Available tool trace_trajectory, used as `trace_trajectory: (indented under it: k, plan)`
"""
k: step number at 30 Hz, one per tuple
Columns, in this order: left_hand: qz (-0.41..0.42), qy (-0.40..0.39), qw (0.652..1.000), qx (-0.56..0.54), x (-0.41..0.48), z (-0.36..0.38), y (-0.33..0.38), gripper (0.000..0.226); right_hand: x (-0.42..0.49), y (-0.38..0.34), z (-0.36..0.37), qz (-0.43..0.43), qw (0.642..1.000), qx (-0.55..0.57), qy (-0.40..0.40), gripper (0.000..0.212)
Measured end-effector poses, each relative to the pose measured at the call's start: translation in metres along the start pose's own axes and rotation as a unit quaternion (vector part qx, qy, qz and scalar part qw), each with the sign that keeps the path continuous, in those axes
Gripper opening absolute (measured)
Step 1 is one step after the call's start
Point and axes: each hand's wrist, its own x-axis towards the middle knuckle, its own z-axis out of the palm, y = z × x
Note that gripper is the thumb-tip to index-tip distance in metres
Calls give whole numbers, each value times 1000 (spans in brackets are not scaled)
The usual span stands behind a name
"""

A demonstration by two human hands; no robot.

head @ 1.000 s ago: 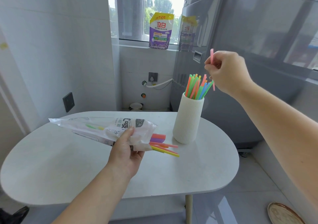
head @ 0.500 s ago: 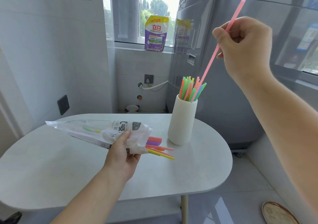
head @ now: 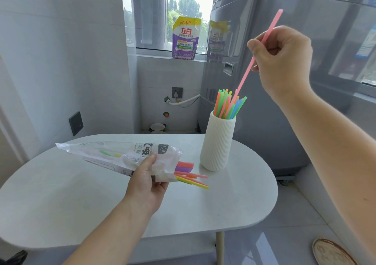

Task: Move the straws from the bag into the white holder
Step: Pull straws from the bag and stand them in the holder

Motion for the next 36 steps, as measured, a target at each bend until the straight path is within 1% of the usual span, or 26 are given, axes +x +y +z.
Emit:
trace_trajectory:
  k: [5, 9, 10, 13, 16, 21, 24, 27, 28, 30, 31, 33, 35, 36]
  plan:
    - [2, -7, 1000, 3, -1, 0, 0, 47, -5, 9, 8, 25, 999, -16, -37, 13]
    - [0, -8, 1000, 1, 0, -1, 1, 45, -13, 17, 16, 24, 996, -47, -66, 32]
    - [0, -9, 1000, -1, 0, -1, 1, 43, -14, 19, 18, 26, 996, -51, -72, 34]
    - [-1, -9, 1000, -3, 0, 0, 1, 36, -17, 25, 23, 35, 993, -61, -96, 28]
    - [-2, -9, 1000, -5, 1, 0, 1, 38, -20, 28, 26, 43, 990, -74, -109, 23]
    - [3, -7, 1000, -8, 2, -1, 0, 43, -22, 32, 28, 52, 991, -76, -95, 29]
    - [-1, -8, 1000, -9, 2, -1, 0, 42, -24, 32, 27, 45, 993, -71, -86, 20]
    - [-4, -13, 1000, -11, 2, -1, 1, 36, -29, 30, 29, 31, 993, -77, -87, 6]
    - [-5, -16, 1000, -12, 2, -1, 1, 34, -33, 29, 30, 30, 993, -81, -86, 5]
    - [-3, -19, 1000, -15, 1, -1, 3, 34, -45, 25, 31, 46, 992, -80, -90, 18]
    - [0, -19, 1000, -17, 1, 0, 4, 36, -55, 22, 32, 64, 990, -71, -104, 25]
    - [11, -16, 1000, -23, 1, 1, 7, 42, -79, 16, 36, 112, 979, -46, -162, 34]
    - [26, -17, 999, -27, 1, 3, 11, 45, -107, 12, 42, 175, 954, -42, -239, 42]
    - [34, -21, 999, -26, 1, 4, 12, 46, -121, 11, 45, 214, 936, -41, -277, 46]
